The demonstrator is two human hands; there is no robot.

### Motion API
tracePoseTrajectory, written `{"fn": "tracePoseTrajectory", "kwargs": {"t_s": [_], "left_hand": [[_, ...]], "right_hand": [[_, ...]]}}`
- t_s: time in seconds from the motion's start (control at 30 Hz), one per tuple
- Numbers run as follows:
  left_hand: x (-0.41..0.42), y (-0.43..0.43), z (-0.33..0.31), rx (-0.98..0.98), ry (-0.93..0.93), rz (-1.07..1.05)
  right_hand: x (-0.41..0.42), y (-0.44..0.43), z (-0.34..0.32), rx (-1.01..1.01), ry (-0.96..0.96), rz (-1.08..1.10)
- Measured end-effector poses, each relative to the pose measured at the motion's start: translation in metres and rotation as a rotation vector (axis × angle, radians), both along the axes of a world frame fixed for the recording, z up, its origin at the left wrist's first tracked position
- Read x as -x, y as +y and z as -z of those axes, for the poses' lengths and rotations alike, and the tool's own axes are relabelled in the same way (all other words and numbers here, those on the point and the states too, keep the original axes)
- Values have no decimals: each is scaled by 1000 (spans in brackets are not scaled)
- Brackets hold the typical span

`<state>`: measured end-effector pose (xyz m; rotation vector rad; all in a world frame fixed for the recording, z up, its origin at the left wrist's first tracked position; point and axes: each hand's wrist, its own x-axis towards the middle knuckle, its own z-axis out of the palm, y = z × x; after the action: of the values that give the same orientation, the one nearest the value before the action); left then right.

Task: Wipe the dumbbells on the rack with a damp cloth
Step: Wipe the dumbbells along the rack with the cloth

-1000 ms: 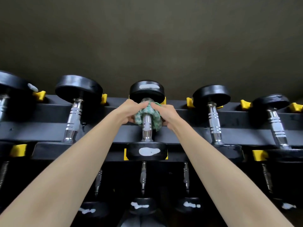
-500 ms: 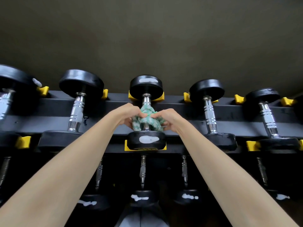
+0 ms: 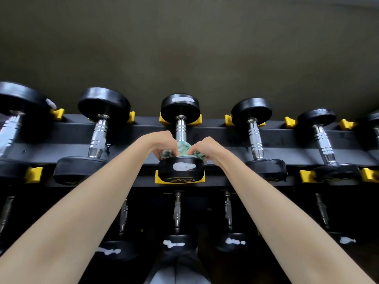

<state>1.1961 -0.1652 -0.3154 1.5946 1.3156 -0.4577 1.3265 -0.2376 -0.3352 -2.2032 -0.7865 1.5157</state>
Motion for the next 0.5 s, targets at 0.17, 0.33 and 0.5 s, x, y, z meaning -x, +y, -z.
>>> {"fn": "tracePoseTrajectory", "kwargs": {"t_s": [0.17,0.33,0.5], "left_hand": [[-1,6,-11,53,-47,74],[0,9,-25,105,-70,142],[8,13,-35,186,-134,98]], "right_hand": [[-5,-3,-3,-30,35,-2],[-4,-1,-10,-33,49,-67],[-5,1,-24,-31,145,-79]]}}
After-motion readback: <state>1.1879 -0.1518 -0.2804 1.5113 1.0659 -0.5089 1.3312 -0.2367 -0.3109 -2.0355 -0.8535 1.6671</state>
